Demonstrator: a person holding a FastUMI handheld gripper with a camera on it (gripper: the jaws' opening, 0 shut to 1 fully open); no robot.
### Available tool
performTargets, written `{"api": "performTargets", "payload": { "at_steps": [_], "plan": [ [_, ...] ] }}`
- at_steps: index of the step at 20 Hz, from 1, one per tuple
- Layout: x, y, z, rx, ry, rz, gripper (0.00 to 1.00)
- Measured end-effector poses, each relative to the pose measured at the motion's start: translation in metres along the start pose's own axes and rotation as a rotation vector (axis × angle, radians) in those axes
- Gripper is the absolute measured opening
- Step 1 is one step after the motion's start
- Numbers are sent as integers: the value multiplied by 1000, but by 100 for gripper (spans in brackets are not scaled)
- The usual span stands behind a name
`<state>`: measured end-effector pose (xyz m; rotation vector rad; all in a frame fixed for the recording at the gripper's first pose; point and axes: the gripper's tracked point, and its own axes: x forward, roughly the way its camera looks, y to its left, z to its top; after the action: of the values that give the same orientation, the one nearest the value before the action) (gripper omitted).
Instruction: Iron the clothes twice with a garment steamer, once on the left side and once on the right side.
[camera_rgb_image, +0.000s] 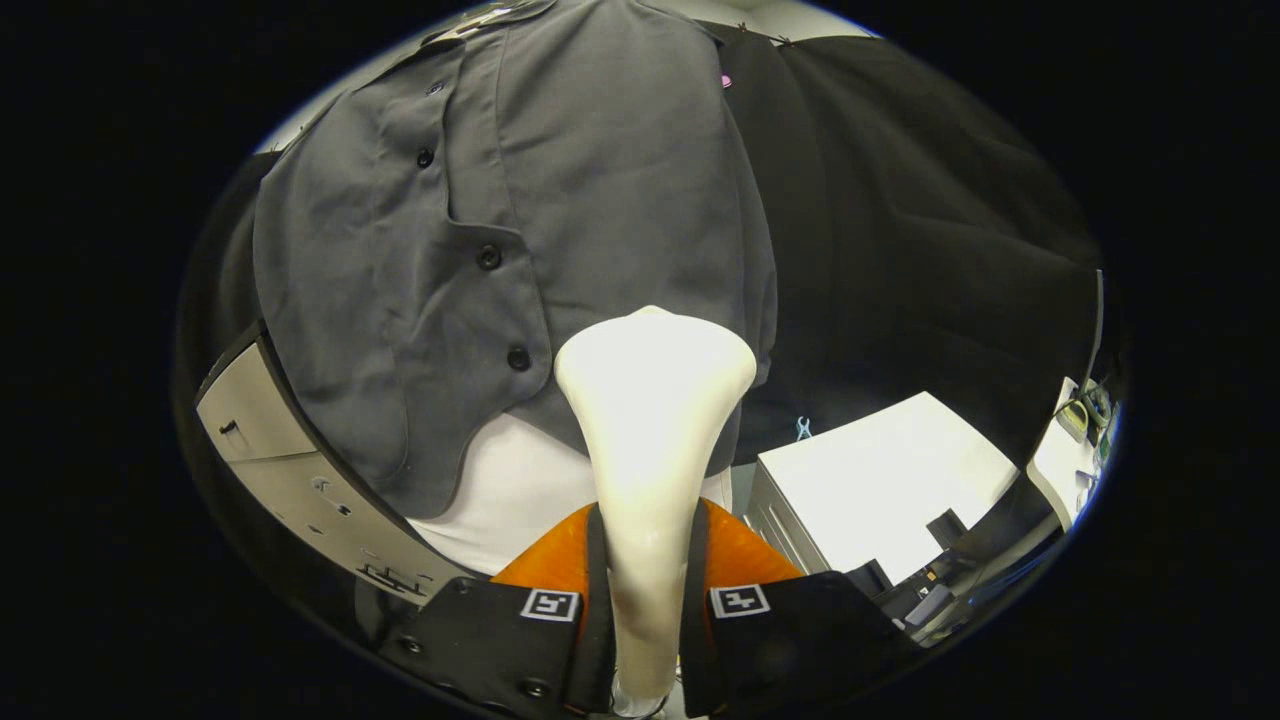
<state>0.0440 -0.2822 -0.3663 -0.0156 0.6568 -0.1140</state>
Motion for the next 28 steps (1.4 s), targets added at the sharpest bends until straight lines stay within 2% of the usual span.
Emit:
{"api": "performTargets", "payload": {
  "at_steps": [16,28],
  "plan": [
    [-79,-6,117,21,-154,2,34],
    [-116,67,200,-26,-294,36,34]
  ]
}}
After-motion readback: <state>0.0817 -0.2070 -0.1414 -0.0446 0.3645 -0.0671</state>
